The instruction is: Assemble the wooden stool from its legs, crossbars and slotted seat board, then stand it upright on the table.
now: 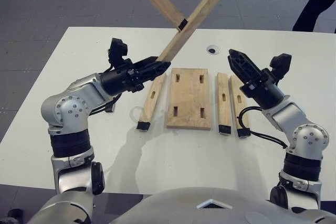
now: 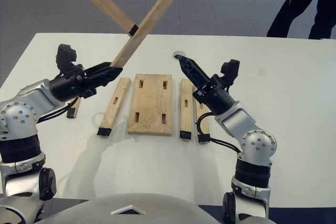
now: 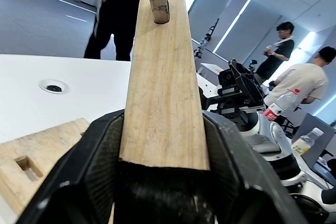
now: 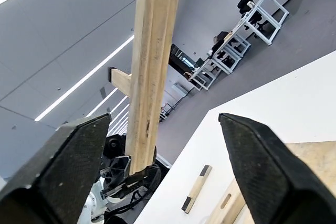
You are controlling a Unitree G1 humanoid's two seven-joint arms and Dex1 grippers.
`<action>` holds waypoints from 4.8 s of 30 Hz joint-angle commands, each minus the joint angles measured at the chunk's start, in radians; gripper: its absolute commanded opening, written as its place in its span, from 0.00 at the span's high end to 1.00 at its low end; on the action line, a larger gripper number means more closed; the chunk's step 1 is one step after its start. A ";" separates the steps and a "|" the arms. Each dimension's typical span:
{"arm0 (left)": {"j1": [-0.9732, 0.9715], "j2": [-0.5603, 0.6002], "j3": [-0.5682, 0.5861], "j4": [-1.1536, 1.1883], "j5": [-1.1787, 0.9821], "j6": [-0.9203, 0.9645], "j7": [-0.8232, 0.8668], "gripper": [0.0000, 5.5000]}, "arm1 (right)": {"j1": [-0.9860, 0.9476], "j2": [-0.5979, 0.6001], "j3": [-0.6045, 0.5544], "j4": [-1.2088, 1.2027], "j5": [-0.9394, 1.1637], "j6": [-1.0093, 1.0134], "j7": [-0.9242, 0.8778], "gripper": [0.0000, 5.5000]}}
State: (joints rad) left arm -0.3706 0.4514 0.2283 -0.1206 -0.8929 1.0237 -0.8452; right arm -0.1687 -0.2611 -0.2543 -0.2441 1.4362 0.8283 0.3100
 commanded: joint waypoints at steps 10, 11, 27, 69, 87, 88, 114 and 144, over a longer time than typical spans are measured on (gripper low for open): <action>-0.121 -0.020 -0.041 0.068 -0.182 0.162 -0.044 0.62 | -0.146 0.005 0.088 0.084 0.024 0.089 0.122 0.00; -0.125 -0.017 -0.043 0.076 -0.190 0.173 -0.047 0.62 | -0.152 0.006 0.087 0.086 0.024 0.091 0.133 0.00; -0.099 0.013 -0.111 0.062 -0.171 0.159 -0.102 0.62 | -0.198 0.007 0.071 0.117 0.047 0.111 0.173 0.29; -0.083 0.058 -0.111 0.053 -0.139 0.059 -0.145 0.26 | -0.178 -0.022 0.052 0.092 0.050 0.137 0.184 0.63; 0.215 0.203 -0.570 -0.024 0.842 -0.860 0.024 0.26 | -0.183 -0.208 0.035 0.117 -0.261 0.043 0.333 0.63; 0.216 0.209 -0.594 -0.007 0.895 -0.899 0.029 0.26 | -0.185 -0.203 0.039 0.115 -0.267 0.042 0.335 0.63; 0.097 0.420 -0.711 0.165 1.369 -1.230 -0.028 0.26 | -0.281 -0.184 0.227 0.300 -0.686 -0.185 0.491 0.63; 0.099 0.377 -0.703 0.161 1.363 -1.268 -0.039 0.26 | -0.470 -0.119 0.366 0.901 -1.095 -0.488 0.770 0.63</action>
State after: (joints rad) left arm -0.3265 0.8392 -0.4339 0.0149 0.4509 -0.2459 -0.8454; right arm -0.6750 -0.3715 0.0690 0.6091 0.4268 0.3256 1.0931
